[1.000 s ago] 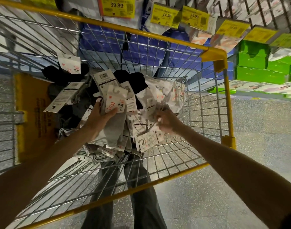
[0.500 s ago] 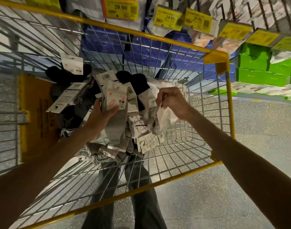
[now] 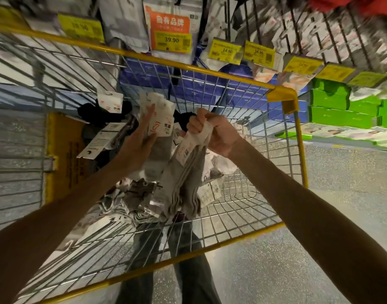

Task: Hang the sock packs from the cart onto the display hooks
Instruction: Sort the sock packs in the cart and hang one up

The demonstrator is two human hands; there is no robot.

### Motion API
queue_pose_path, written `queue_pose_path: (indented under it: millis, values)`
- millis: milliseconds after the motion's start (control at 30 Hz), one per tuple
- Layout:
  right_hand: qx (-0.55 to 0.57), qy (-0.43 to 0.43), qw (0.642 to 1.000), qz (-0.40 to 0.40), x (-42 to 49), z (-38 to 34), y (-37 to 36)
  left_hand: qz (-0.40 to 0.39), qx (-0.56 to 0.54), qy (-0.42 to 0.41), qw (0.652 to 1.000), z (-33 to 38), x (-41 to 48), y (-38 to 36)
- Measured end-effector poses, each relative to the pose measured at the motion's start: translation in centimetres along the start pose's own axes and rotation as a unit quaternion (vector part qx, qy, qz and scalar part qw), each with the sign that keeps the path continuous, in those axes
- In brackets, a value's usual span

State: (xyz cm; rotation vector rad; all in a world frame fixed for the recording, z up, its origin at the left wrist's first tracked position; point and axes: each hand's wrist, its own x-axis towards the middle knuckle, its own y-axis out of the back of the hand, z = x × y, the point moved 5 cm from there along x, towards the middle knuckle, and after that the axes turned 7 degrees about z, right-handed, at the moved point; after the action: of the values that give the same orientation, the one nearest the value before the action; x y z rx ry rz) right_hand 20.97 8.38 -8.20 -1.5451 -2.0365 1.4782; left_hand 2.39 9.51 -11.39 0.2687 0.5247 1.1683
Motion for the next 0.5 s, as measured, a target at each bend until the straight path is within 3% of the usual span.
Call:
queue_pose_path:
  millis: [100,200,267,300,400,500]
  values:
    - [-0.058,0.069,0.987,0.132,0.3,-0.3,1.1,0.014,0.009,-0.009,1.0,-0.5,-0.6,0.6]
    - [-0.118,0.116,0.963,0.212,-0.1,-0.5,1.4,0.063,0.01,0.022,0.998,-0.8,-1.5,1.7]
    - [-0.244,0.124,0.92,0.28,-0.4,0.1,2.0,0.078,-0.011,0.051,0.996,-0.8,-2.2,2.3]
    - [-0.345,0.12,0.879,0.306,-0.4,0.5,2.2,0.081,-0.013,0.06,0.995,-1.0,-2.6,2.7]
    - [-0.591,0.034,0.759,0.271,-0.1,4.4,3.2,0.085,0.016,0.045,0.995,-2.6,-3.1,3.1]
    - [-0.684,-0.106,0.701,0.171,0.1,11.0,4.6,0.069,0.031,0.065,0.995,-4.6,-3.4,2.7]
